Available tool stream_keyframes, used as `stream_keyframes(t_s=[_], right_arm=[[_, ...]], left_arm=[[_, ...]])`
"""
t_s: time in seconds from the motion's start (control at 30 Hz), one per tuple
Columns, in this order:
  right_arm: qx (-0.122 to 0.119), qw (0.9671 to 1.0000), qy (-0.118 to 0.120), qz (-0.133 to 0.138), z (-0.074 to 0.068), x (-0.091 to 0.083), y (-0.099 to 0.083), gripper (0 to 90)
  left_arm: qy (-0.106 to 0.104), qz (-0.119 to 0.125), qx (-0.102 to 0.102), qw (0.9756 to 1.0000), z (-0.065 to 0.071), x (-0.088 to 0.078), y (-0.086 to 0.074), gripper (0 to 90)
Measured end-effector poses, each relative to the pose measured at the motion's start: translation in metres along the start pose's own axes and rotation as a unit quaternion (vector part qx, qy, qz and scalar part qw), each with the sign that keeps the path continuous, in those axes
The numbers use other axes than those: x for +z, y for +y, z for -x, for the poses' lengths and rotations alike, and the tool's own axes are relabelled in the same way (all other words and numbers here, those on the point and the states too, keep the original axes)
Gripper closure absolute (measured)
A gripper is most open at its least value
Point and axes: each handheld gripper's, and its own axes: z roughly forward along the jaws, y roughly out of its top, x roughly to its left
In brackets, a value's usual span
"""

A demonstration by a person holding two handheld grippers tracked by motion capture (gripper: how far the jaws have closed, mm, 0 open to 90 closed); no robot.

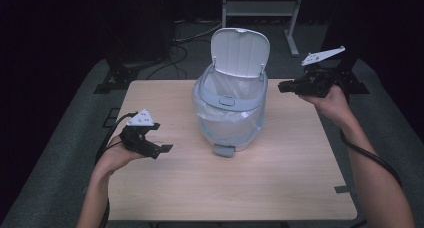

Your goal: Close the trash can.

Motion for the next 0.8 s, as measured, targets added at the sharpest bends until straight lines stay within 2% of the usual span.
stream_keyframes(t_s=[0.33, 0.6, 0.67, 0.8], right_arm=[[0.012, 0.9998, 0.014, 0.004, 0.014, 0.01, 0.018, 87.0], [0.02, 0.9998, 0.005, 0.007, 0.02, 0.017, 0.027, 86.7], [0.024, 0.9997, 0.005, 0.008, 0.023, 0.018, 0.03, 86.6], [0.031, 0.9994, 0.003, 0.016, 0.028, 0.017, 0.037, 86.8]], left_arm=[[0.0, -0.01, -0.015, 0.9998, 0.003, 0.013, -0.019, 6.8], [-0.006, -0.018, -0.022, 0.9996, 0.005, 0.02, -0.032, 6.7], [0.001, -0.028, -0.017, 0.9995, 0.006, 0.021, -0.032, 6.7], [-0.005, -0.023, -0.018, 0.9996, 0.008, 0.02, -0.032, 6.7]])
